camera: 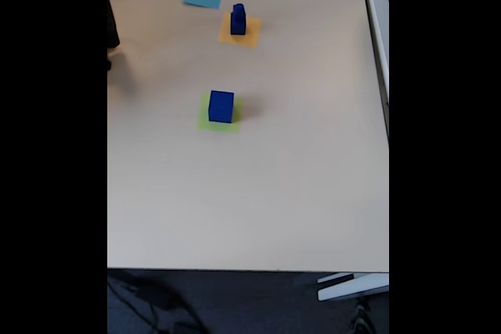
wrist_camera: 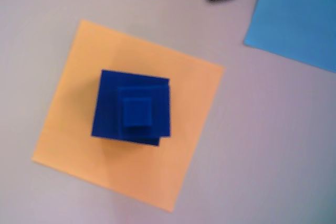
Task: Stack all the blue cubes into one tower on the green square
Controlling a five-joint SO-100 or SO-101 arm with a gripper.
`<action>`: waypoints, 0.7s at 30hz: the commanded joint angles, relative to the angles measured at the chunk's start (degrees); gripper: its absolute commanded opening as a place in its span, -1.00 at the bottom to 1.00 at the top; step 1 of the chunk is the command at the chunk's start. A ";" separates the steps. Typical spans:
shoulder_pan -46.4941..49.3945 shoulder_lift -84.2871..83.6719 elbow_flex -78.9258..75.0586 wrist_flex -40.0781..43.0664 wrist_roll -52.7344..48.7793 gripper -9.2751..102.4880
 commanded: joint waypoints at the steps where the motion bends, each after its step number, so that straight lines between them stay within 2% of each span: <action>1: -0.97 -0.18 -3.96 0.26 0.97 0.06; 21: 0.62 -4.75 -5.01 0.97 -1.85 0.01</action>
